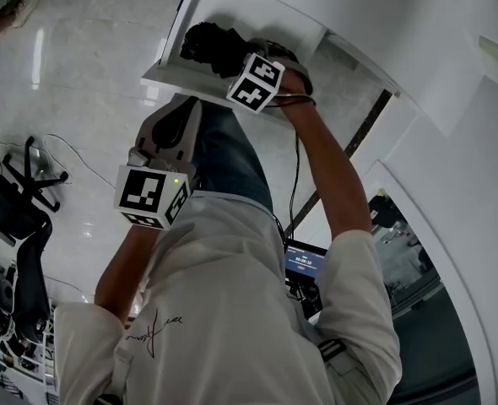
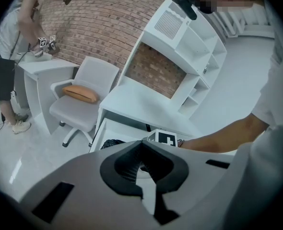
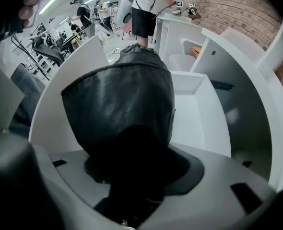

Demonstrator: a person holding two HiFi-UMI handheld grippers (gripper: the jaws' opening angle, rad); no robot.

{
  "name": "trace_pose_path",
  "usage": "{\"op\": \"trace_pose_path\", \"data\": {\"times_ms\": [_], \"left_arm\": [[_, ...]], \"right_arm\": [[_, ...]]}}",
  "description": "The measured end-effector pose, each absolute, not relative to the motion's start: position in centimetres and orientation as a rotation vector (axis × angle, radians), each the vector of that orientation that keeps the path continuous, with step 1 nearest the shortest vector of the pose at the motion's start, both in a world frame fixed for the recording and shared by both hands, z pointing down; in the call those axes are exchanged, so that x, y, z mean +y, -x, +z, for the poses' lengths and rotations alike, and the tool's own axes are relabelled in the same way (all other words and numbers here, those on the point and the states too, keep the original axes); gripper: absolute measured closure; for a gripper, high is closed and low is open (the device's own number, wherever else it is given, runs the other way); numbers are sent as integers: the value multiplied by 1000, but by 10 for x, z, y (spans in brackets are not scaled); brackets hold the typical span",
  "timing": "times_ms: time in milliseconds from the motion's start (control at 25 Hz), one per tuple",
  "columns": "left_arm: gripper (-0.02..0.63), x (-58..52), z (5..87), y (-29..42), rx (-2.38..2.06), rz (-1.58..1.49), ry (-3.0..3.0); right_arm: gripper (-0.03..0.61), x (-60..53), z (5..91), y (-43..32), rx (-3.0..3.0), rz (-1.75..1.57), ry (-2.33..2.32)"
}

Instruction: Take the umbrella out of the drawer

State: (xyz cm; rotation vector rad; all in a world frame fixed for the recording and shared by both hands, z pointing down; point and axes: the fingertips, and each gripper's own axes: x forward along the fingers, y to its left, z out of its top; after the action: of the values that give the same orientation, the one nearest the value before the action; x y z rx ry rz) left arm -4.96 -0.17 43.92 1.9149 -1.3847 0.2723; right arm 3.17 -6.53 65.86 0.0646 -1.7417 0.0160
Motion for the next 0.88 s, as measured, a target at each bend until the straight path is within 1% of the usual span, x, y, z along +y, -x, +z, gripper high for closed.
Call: {"op": "trace_pose_path", "data": {"times_ms": [880], "left_arm": [[597, -3, 425, 59, -1397, 260, -1942]], "right_arm": [[344, -68, 633, -25, -1754, 0, -81]]}}
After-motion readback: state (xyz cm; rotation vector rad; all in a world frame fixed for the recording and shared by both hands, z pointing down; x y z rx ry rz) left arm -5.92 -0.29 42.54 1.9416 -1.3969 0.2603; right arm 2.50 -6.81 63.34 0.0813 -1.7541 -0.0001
